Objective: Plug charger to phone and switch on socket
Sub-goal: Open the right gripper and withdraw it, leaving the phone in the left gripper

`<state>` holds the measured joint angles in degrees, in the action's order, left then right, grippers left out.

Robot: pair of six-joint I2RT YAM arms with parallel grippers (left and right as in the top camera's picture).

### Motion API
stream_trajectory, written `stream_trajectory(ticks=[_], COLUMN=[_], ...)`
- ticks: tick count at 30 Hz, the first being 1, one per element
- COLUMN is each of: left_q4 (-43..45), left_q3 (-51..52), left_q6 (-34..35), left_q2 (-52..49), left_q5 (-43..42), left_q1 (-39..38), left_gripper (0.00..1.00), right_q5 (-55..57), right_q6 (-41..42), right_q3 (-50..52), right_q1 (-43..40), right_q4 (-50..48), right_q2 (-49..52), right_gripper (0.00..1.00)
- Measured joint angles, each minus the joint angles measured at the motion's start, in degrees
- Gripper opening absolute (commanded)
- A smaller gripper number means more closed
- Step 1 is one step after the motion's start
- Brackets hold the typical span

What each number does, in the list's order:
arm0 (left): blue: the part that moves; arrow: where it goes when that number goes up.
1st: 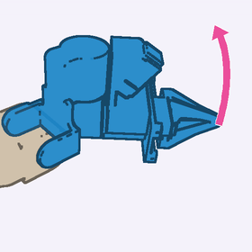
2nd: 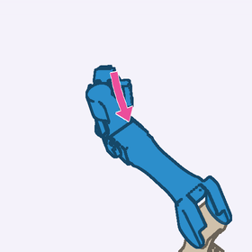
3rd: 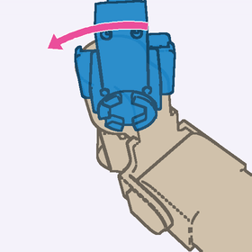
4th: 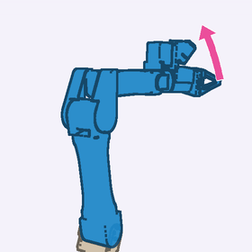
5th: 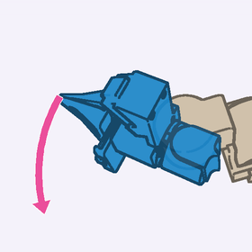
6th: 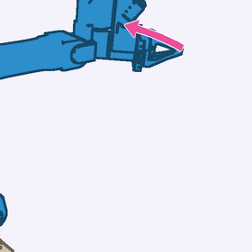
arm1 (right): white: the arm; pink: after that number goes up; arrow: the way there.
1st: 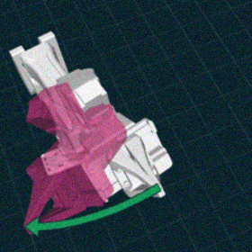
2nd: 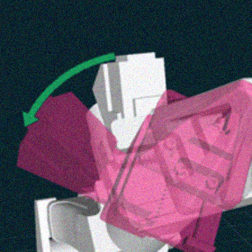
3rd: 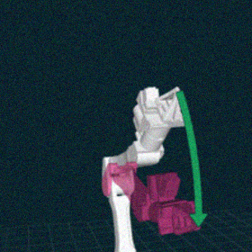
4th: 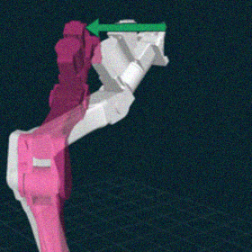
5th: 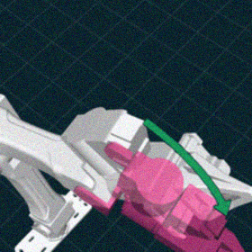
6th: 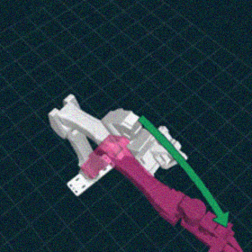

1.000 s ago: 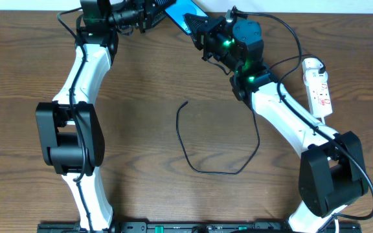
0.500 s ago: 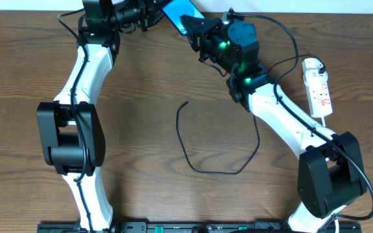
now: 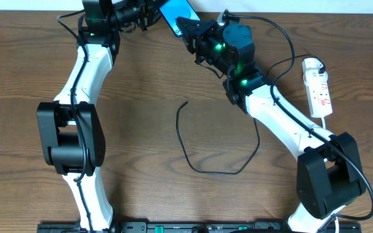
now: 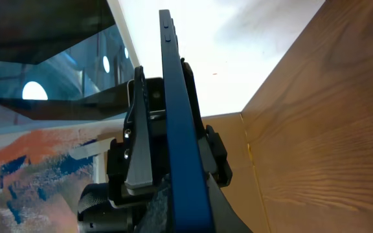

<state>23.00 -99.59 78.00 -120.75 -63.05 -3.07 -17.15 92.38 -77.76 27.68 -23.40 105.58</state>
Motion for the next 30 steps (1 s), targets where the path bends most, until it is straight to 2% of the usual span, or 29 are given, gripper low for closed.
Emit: stream_trajectory(ticks=[10,12,13,18,20,26,30], left_q4=[0.0,0.0,0.0,0.0,0.0,0.6,0.3], left_q3=[0.0,0.0,0.0,0.0,0.0,0.0,0.0], left_q6=[0.0,0.0,0.1,1.0,1.5,0.2,-0.5], left_q2=[0.0,0.0,0.0,0.0,0.0,0.0,0.0], left_q5=[1.1,1.4,1.6,1.9,1.9,1.7,1.7], left_q1=[0.0,0.0,0.0,0.0,0.1,0.0,0.1], left_gripper=[0.25,0.19,0.10,0.07,0.07,0.07,0.07], right_q5=[-0.1,-0.1,-0.1,-0.5,-0.6,-3.2,-5.2], right_q6=[-0.5,-0.5,-0.6,-0.4,-0.4,-1.6,-3.4], right_q3=[0.0,0.0,0.0,0.0,0.0,0.2,0.3], right_q1=[1.1,1.4,1.5,1.6,1.5,1.9,2.0], right_q4=[-0.1,-0.1,-0.1,-0.6,-0.6,1.6,3.2], right_q2=[0.0,0.0,0.0,0.0,0.0,0.0,0.0], right_gripper=[0.01,0.01,0.01,0.02,0.08,0.42,0.51])
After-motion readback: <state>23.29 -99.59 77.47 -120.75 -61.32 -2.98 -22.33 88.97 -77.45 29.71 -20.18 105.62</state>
